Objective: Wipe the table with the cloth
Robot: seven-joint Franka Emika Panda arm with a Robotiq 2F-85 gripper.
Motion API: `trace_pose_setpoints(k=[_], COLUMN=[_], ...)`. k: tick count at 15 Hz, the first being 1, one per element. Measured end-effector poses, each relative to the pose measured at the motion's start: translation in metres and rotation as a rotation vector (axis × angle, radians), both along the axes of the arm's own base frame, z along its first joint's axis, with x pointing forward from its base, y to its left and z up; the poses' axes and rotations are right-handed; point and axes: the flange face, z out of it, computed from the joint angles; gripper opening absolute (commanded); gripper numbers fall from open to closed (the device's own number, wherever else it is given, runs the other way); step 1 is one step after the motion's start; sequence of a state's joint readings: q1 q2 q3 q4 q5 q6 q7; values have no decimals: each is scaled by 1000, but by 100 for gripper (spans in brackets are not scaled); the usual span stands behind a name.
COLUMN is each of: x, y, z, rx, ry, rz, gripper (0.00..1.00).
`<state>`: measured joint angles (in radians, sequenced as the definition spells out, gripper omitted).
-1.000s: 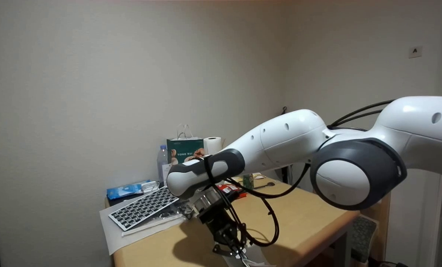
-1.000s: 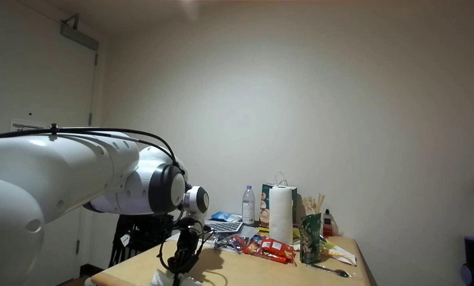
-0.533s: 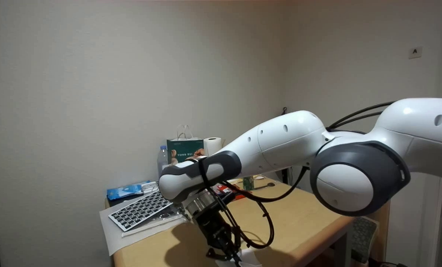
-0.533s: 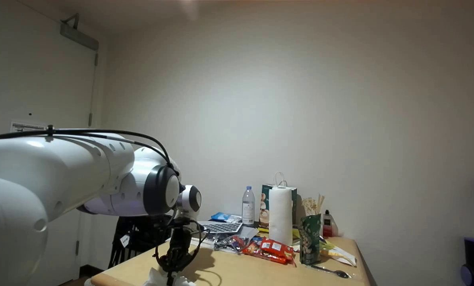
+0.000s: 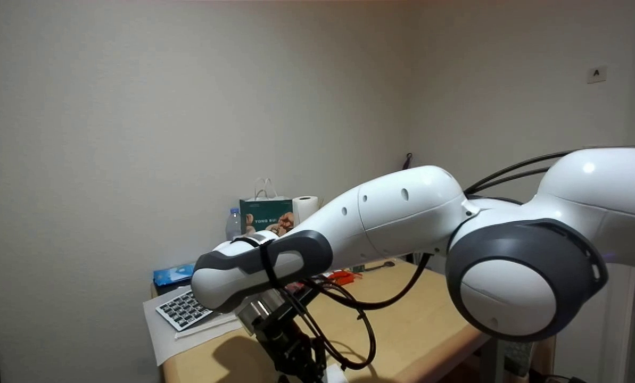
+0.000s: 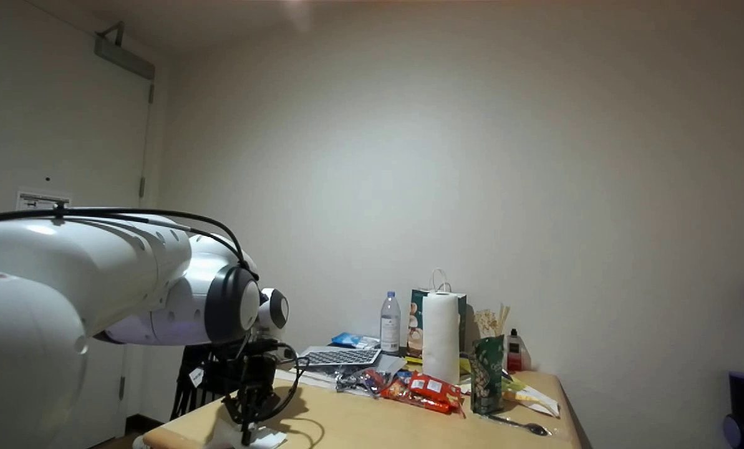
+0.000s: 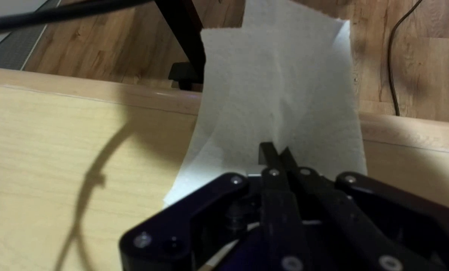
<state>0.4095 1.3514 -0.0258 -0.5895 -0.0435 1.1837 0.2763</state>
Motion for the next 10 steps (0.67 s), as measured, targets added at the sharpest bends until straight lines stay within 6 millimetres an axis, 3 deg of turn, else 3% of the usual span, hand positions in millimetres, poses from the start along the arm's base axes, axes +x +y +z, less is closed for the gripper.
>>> trace_pose_setpoints(k=[5,10], x=[-1,-16], y=[8,61], z=[1,6], rx=[15,61], ry=[-3,-22], rz=[34,271], gripper=[0,0])
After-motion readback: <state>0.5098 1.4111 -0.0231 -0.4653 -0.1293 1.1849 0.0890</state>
